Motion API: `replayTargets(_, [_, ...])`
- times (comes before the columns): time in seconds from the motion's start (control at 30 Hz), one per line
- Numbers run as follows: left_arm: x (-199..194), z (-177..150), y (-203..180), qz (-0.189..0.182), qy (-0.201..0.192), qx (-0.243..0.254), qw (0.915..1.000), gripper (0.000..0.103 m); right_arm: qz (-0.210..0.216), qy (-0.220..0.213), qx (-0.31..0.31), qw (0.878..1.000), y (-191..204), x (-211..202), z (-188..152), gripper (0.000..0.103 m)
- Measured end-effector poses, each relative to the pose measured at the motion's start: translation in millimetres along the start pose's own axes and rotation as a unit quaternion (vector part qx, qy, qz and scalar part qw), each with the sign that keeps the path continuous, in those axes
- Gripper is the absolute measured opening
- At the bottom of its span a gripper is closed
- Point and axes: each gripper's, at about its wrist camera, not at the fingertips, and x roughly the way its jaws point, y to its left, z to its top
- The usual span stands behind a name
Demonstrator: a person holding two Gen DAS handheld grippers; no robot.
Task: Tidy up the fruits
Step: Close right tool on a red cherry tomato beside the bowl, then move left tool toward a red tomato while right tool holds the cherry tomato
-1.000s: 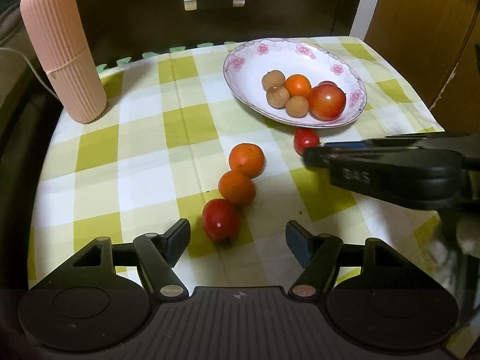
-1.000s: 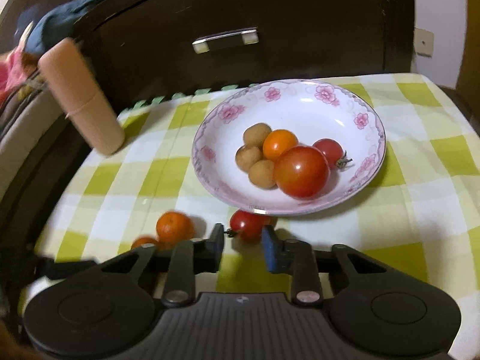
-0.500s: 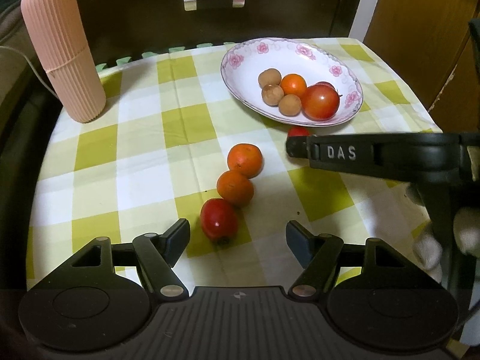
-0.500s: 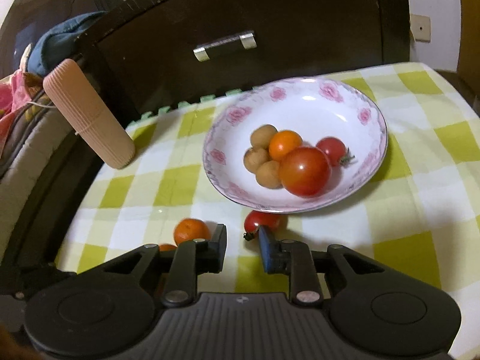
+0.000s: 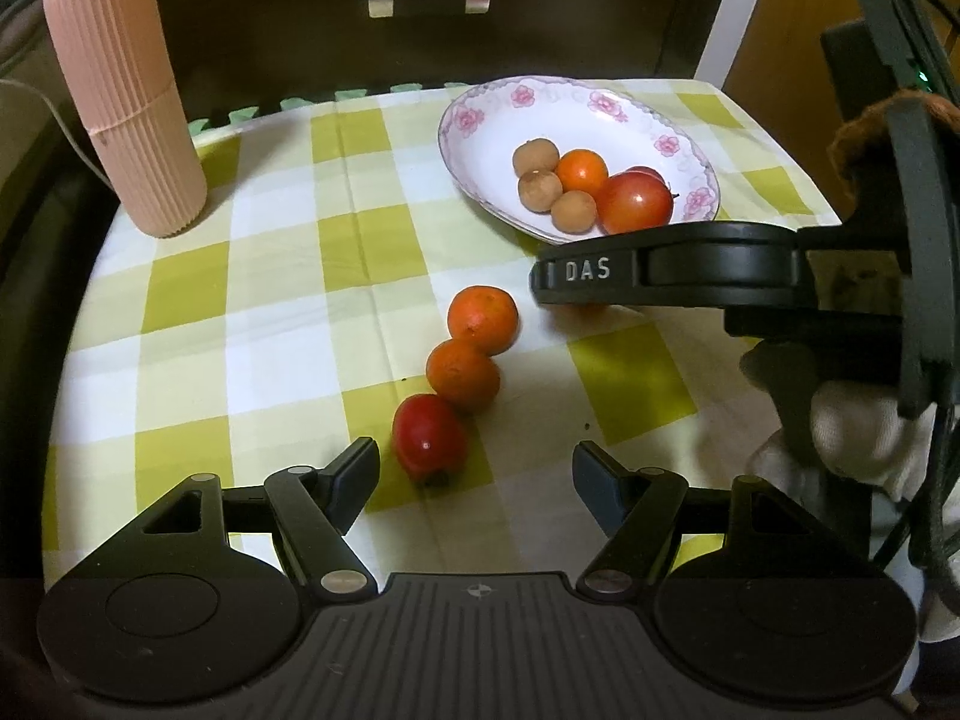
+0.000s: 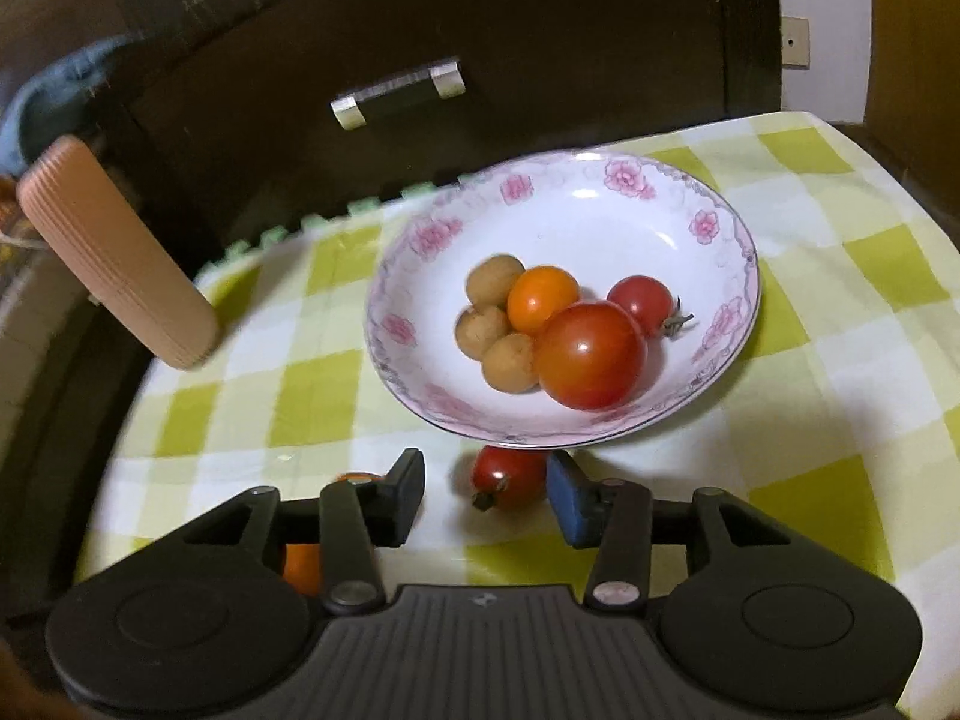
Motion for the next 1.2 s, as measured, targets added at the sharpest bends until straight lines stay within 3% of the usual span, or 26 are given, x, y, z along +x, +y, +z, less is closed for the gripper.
replayTargets(0.03, [0.3,0.3,0.5,-0.001,0.000,-0.002,1.0000,0.077,0.000,-0.003,-0.001,1.000,-0.5,0.4,-1.1,0.042])
replayTargets(0.1, [0.8,0.3,0.2,-0.002,0.001,-0.003,1.0000,0.077,-0.011,-0.005,-0.014,1.000,-1.1,0.0,-1.5,0.028])
replayTargets(0.17, [1.6,0.3,0.3,-0.002,0.002,-0.001,1.0000,0.077,-0.001,0.000,-0.025,1.000,-7.0,-1.3,-1.1,0.026])
replayTargets(0.47, [4.2,-1.8,1.4,-0.002,0.000,-0.002,1.0000,0.078,0.004,0.041,-0.084,0.996,-27.4,-28.7,-17.2,0.025])
replayTargets(0.8, [12.7,-3.7,2.7,0.003,-0.011,0.003,0.9999,0.076,0.046,0.069,-0.072,0.994,-41.3,-51.7,-34.7,0.025])
replayTargets(0.97, [18.7,-5.9,0.2,0.020,-0.010,0.016,0.9996,0.064,0.055,0.076,-0.063,0.994,-48.1,-48.7,-35.7,0.025])
replayTargets(1.0, [18.4,-5.4,0.3,0.021,-0.012,0.015,0.9996,0.056,0.057,0.077,-0.060,0.994,-49.4,-48.3,-35.7,0.025])
replayTargets(1.2, [17.3,-1.8,9.3,0.027,-0.016,-0.010,0.9995,0.038,0.057,0.076,-0.062,0.994,-47.8,-47.9,-36.4,0.025])
